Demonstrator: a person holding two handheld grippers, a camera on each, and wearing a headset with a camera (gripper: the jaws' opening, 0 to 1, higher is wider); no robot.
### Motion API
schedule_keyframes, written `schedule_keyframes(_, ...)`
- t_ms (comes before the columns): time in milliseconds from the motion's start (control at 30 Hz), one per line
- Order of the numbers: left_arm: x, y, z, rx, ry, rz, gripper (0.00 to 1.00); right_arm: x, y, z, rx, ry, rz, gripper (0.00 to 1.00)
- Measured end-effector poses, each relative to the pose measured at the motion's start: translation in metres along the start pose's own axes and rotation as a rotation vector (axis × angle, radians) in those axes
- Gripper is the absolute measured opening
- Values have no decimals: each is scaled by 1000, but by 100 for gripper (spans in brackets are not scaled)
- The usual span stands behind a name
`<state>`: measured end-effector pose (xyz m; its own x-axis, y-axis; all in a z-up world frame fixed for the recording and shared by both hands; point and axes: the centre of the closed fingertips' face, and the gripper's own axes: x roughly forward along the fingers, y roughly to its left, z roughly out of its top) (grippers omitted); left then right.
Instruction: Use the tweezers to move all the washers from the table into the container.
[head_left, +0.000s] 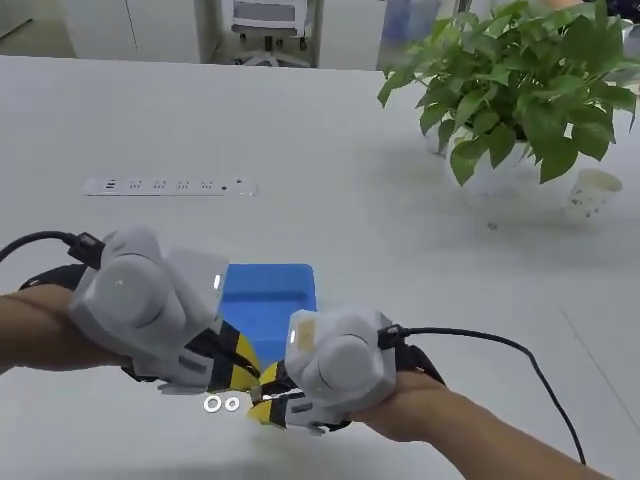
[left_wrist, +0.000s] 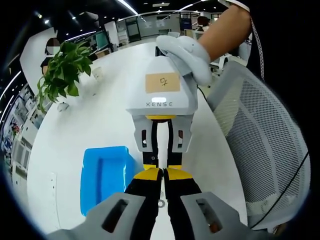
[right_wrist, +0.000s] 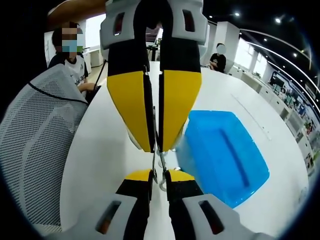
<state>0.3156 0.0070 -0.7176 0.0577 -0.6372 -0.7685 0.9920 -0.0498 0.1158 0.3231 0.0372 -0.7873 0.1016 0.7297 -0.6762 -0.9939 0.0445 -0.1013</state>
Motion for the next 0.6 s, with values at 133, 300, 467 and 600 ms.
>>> schedule_keyframes(133, 2, 1, 0, 3, 3, -9, 6, 1, -1, -1, 9, -1, -5, 12)
schedule_keyframes(300, 5, 4, 0, 0, -1, -16, 6, 2, -3, -3, 29, -8, -11, 12)
schedule_keyframes(467, 5, 8, 0, -6, -11, -25, 6, 2, -4, -5, 31, -7, -15, 14)
schedule_keyframes(600, 6, 12, -1, -9, -14, -35, 6, 1, -3, -7, 35, -4, -15, 17)
